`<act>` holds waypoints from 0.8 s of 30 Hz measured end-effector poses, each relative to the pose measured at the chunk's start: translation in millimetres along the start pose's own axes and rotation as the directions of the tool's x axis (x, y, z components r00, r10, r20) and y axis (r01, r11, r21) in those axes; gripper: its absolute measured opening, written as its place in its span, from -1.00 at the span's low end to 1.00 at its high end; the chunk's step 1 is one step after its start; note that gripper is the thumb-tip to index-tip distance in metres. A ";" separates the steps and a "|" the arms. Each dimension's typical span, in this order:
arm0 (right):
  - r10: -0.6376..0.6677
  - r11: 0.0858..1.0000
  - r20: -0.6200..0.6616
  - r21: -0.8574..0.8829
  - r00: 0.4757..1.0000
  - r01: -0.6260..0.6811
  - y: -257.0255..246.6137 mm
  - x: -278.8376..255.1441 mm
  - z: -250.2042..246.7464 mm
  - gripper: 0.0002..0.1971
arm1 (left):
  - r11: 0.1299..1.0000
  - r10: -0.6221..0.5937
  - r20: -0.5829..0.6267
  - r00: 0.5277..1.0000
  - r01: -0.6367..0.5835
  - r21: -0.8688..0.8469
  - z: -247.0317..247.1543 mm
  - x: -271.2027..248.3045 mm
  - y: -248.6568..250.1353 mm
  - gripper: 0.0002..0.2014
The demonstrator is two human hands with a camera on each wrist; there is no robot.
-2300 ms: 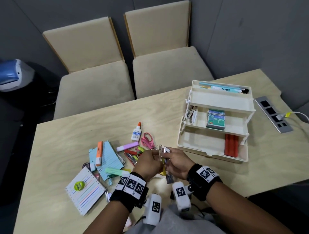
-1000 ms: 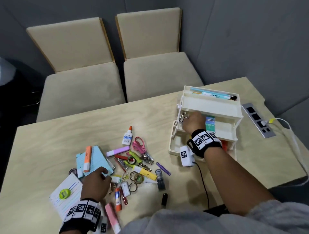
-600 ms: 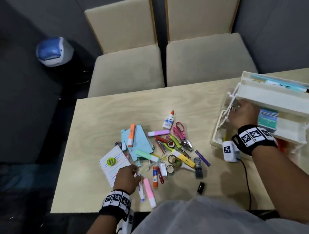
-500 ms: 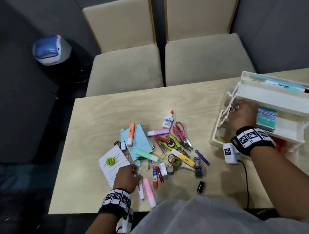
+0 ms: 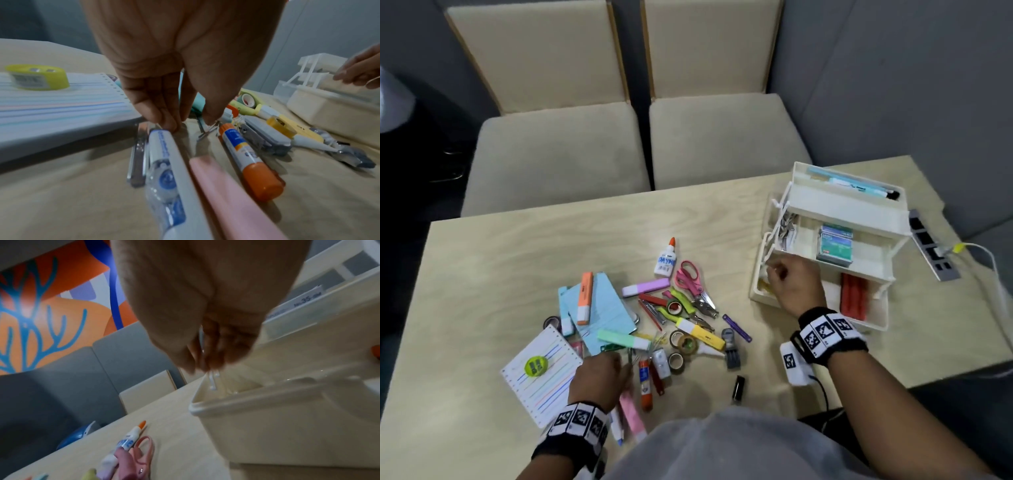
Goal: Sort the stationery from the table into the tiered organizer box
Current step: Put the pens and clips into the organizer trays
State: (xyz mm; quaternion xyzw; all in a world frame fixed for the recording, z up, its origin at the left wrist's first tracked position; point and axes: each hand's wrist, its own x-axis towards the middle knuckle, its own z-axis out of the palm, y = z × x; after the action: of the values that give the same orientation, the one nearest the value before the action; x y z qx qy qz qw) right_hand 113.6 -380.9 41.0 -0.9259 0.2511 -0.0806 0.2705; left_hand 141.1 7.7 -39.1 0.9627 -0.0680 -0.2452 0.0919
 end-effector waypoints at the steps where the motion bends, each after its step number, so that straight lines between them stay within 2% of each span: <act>1: 0.030 0.998 0.127 -0.067 0.991 -0.022 0.9 -0.4 4.3 -0.90 | 1.000 0.000 -0.011 1.000 0.000 0.007 0.2 0.6 0.8 -0.65; 3: 0.110 0.982 0.285 -0.179 0.952 -0.060 5.2 5.5 11.5 -0.81 | 1.000 -0.023 -0.029 0.999 0.024 0.014 -1.1 1.5 4.4 -0.63; 7: 0.258 0.935 0.396 -0.332 0.881 -0.124 17.8 31.5 31.6 -0.82 | 0.998 -0.063 -0.018 0.998 0.063 0.016 1.0 1.6 9.8 -0.66; 10: 0.350 0.904 0.481 -0.398 0.804 -0.155 22.2 45.9 39.5 -0.65 | 0.995 -0.097 -0.031 0.995 0.098 0.006 3.3 1.0 14.3 -0.68; 12: 0.353 0.898 0.525 -0.424 0.775 -0.121 30.7 53.7 43.0 -0.59 | 0.993 -0.119 -0.022 0.993 0.119 -0.001 5.1 0.3 17.5 -0.71; 15: 0.421 0.839 0.575 -0.540 0.701 -0.061 57.4 64.7 61.0 -0.41 | 0.989 -0.145 -0.010 0.989 0.145 0.003 6.2 -0.3 21.9 -0.77; 17: 0.397 0.848 0.609 -0.530 0.686 -0.021 51.9 61.1 58.8 -0.35 | 0.988 -0.156 -0.014 0.988 0.156 -0.009 7.0 0.1 22.5 -0.81; 21: 0.307 0.855 0.637 -0.511 0.707 0.090 28.2 58.8 53.7 -0.63 | 0.986 -0.164 -0.022 0.986 0.163 -0.017 7.4 1.2 24.5 -0.90; 23: 0.269 0.866 0.622 -0.490 0.735 0.098 34.7 63.2 56.7 -0.69 | 0.982 -0.186 -0.020 0.982 0.185 -0.023 8.4 1.9 25.4 -0.92; 24: 0.274 0.873 0.626 -0.480 0.730 0.084 35.1 63.9 54.0 -0.72 | 0.979 -0.203 -0.020 0.979 0.202 -0.031 8.5 1.7 25.7 -0.92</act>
State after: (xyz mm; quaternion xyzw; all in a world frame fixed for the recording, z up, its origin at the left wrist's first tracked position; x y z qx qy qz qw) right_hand 169.1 -414.1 -22.6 -0.9130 0.1956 0.3406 0.1102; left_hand 136.2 -18.9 -41.8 0.9660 0.0349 -0.2430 0.0812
